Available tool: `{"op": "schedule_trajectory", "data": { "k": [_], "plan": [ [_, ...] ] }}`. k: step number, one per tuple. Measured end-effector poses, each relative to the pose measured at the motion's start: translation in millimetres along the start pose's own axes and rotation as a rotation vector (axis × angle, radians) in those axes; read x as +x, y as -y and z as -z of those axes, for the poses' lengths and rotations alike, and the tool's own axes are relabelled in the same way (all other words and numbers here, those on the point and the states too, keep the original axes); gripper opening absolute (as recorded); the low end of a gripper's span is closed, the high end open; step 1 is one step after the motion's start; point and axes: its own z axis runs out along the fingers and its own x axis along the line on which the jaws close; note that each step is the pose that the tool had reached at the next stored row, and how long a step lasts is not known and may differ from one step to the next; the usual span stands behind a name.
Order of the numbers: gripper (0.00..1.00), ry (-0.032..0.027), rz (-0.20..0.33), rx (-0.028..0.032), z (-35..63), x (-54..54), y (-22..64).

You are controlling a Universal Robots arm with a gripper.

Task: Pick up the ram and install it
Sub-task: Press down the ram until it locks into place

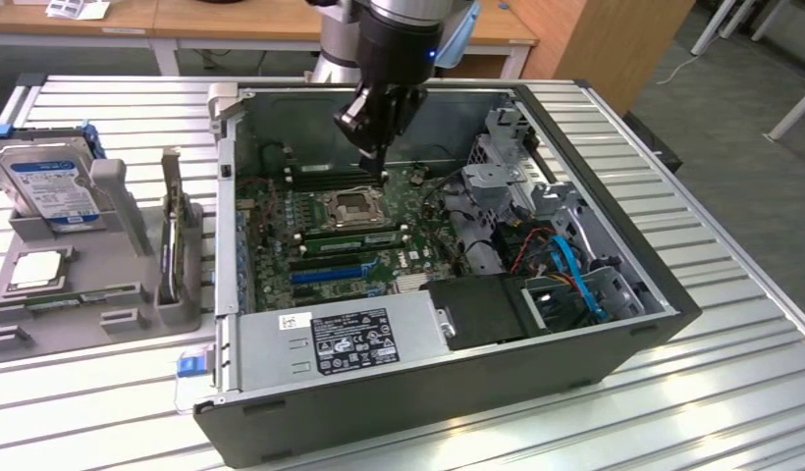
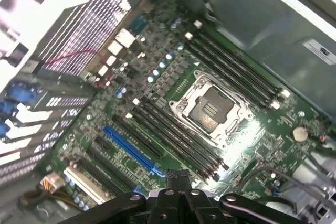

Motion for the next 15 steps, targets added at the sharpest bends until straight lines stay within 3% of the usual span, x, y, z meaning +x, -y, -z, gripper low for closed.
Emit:
{"op": "schedule_trajectory", "data": {
  "k": [15],
  "plan": [
    [0.11,0.0068,-0.234,-0.0179,-3.1,-0.3,0.1]
  ]
}}
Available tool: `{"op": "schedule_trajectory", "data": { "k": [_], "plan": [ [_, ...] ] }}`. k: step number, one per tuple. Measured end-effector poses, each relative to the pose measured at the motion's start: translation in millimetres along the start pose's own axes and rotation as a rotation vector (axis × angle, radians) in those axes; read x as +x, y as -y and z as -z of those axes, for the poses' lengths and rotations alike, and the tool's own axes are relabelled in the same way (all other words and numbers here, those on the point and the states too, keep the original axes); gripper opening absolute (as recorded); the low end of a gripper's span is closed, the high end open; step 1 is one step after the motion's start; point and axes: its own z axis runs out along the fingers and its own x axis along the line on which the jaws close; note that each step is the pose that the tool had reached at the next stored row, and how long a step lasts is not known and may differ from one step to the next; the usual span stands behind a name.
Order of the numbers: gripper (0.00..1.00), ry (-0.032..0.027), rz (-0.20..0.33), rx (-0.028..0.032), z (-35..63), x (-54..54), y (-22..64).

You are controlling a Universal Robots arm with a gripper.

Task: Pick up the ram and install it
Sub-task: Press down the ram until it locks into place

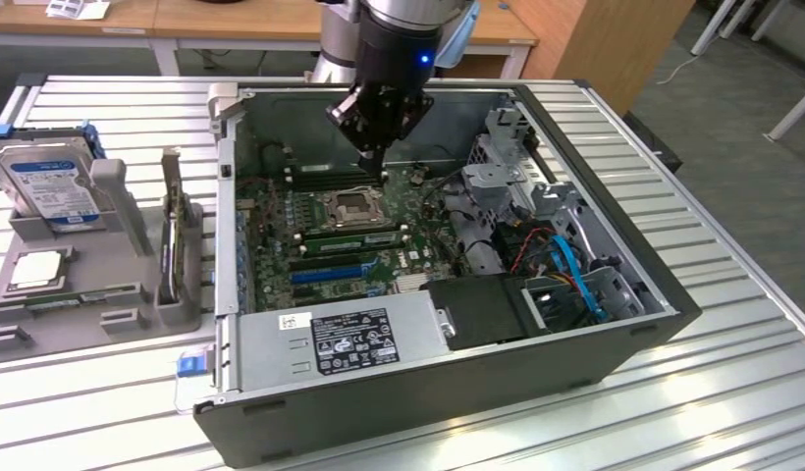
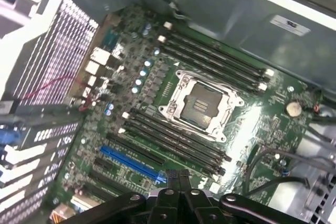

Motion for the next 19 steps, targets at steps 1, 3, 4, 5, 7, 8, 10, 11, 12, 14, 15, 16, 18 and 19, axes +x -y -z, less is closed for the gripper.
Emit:
{"op": "schedule_trajectory", "data": {
  "k": [1,3,4,5,7,8,10,11,12,14,15,16,18,19],
  "plan": [
    [0.11,0.0003,-0.016,-0.0013,-0.1,0.0,0.0],
    [0.11,0.0010,-0.049,-0.0040,-0.4,0.0,0.0],
    [0.11,0.0014,-0.068,-0.0055,-0.6,0.0,0.0],
    [0.11,0.0017,-0.085,-0.0068,-0.7,0.0,0.0],
    [0.11,0.0025,-0.120,-0.0097,-1.0,-0.1,0.0],
    [0.11,0.0028,-0.137,-0.0111,-1.1,-0.1,0.0],
    [0.11,0.0036,-0.174,-0.0140,-1.3,-0.1,0.0],
    [0.11,0.0040,-0.191,-0.0155,-1.4,-0.1,0.0],
    [0.11,0.0043,-0.209,-0.0169,-1.5,-0.1,0.0],
    [0.11,0.0051,-0.244,-0.0198,-1.7,-0.1,0.0],
    [0.11,0.0054,-0.262,-0.0212,-1.8,-0.1,0.0],
    [0.11,0.0058,-0.280,-0.0226,-1.9,-0.1,0.0],
    [0.11,0.0065,-0.317,-0.0256,-2.1,-0.2,0.1],
    [0.11,0.0069,-0.334,-0.0270,-2.3,-0.2,0.1]
  ]
}}
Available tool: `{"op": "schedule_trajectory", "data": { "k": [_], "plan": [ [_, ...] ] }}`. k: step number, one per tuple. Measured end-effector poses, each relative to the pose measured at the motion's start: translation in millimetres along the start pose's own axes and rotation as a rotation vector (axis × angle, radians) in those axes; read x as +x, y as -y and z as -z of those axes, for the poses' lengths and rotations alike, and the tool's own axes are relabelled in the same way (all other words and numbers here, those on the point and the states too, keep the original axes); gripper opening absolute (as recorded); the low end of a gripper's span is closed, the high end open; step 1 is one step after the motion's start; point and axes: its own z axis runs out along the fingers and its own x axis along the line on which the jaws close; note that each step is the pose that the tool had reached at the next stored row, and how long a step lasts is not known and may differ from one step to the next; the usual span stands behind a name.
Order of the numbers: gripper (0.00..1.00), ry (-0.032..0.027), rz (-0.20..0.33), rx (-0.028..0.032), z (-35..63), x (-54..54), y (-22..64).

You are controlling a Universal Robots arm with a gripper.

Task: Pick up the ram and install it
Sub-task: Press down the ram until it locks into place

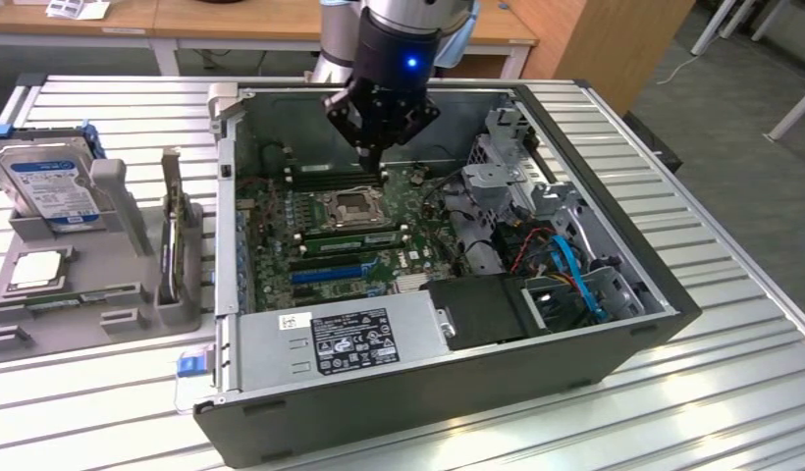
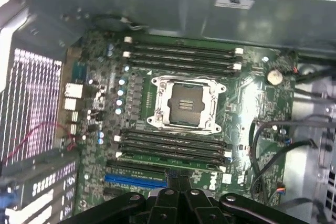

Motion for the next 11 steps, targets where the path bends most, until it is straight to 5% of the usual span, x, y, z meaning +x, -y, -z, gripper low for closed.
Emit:
{"op": "schedule_trajectory", "data": {
  "k": [5,11],
  "plan": [
    [0.11,0.0018,-0.088,-0.0071,-0.4,0.0,0.0],
    [0.11,0.0019,-0.093,-0.0075,-0.5,0.0,0.0]
  ]
}}
